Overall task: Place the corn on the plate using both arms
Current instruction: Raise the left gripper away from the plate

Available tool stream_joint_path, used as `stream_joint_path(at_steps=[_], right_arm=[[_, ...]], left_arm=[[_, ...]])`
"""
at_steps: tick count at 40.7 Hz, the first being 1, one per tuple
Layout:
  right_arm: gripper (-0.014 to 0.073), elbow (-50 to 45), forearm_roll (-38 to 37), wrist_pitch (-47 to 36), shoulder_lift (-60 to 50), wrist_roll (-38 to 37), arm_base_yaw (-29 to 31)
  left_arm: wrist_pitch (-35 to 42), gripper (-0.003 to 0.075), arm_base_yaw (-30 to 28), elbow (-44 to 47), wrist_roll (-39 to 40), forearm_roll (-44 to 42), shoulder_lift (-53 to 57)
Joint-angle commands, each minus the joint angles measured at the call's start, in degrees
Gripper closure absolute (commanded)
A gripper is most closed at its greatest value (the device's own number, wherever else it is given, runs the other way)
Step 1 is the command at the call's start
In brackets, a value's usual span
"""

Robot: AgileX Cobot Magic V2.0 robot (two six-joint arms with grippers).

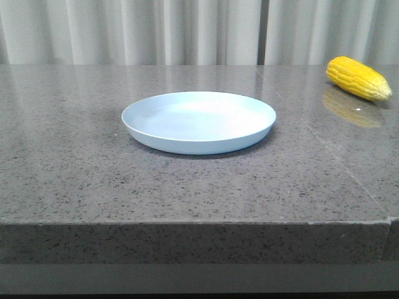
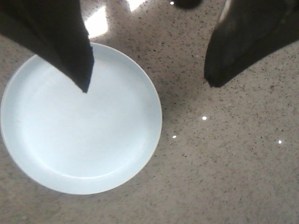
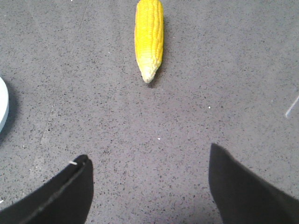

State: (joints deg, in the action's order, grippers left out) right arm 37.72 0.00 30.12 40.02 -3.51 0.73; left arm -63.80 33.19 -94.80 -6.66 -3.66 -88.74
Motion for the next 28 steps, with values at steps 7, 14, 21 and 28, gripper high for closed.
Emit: stream_joint_path(at_steps=[7, 14, 21, 28], right_arm=[[0.0051, 1.62, -0.75, -4.48, 0.12, 0.62, -0.02], [0.0051, 1.62, -0.75, -4.48, 0.12, 0.62, -0.02], [0.0051, 1.62, -0.75, -4.48, 0.12, 0.62, -0.02], [0.0051, 1.62, -0.75, -4.48, 0.12, 0.62, -0.02]], left_arm=[[9.49, 0.0227, 3.86, 12.11, 3.43, -0.93, 16.94], [11.92, 0.0226, 3.96, 22.14, 4.28, -0.78, 27.9], [14.66, 0.0226, 3.96, 30.77, 5.36, -0.78, 38.41], [16.26, 0.0227, 3.96, 38.04, 6.3, -0.78, 48.23]])
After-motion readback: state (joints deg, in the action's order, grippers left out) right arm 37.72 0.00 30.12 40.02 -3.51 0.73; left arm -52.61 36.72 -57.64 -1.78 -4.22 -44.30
